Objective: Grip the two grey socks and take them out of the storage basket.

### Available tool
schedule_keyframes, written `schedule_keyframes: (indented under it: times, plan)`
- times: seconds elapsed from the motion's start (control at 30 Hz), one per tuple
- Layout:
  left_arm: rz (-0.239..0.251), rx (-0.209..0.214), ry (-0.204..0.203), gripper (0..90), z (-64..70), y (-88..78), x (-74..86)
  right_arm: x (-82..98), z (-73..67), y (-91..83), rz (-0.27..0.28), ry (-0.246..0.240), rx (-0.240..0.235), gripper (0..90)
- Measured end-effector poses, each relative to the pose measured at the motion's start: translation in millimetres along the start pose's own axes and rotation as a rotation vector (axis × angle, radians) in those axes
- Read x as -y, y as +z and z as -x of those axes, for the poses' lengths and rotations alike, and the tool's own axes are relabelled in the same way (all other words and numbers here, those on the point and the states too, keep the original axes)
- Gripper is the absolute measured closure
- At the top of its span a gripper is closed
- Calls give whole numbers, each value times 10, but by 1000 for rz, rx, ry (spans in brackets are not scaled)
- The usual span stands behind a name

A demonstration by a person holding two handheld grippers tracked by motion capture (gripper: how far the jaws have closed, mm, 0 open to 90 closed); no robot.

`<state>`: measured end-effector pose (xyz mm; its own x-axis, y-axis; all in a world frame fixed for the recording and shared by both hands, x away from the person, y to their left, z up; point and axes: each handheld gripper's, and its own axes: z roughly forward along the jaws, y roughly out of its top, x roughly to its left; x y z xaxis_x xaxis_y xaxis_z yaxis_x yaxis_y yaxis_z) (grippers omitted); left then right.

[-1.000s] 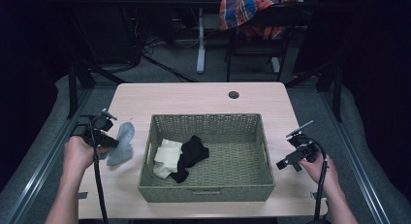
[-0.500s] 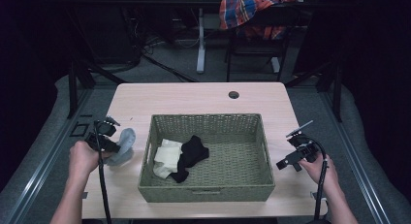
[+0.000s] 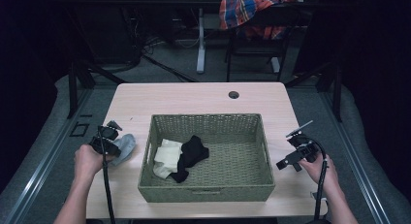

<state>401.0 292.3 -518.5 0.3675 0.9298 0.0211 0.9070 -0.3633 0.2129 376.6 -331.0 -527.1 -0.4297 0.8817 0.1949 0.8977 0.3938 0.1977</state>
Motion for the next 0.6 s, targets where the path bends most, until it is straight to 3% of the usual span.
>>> schedule_keyframes:
  times: [0.33, 0.37, 0.47, 0.6]
  plan:
    - [-23, 15, -17, 815, -38, 165, -17, -3, -6, 5, -1, 0, 2, 13]
    - [-26, 20, -18, 787, -42, 174, -17, 3, -12, 16, 16, 12, -1, 13]
    - [-33, 53, -35, 651, -61, 142, -10, -3, -1, -6, -4, -4, 5, 13]
    - [11, 56, -59, 405, -86, -27, 21, 1, 2, -8, 2, -1, 5, 13]
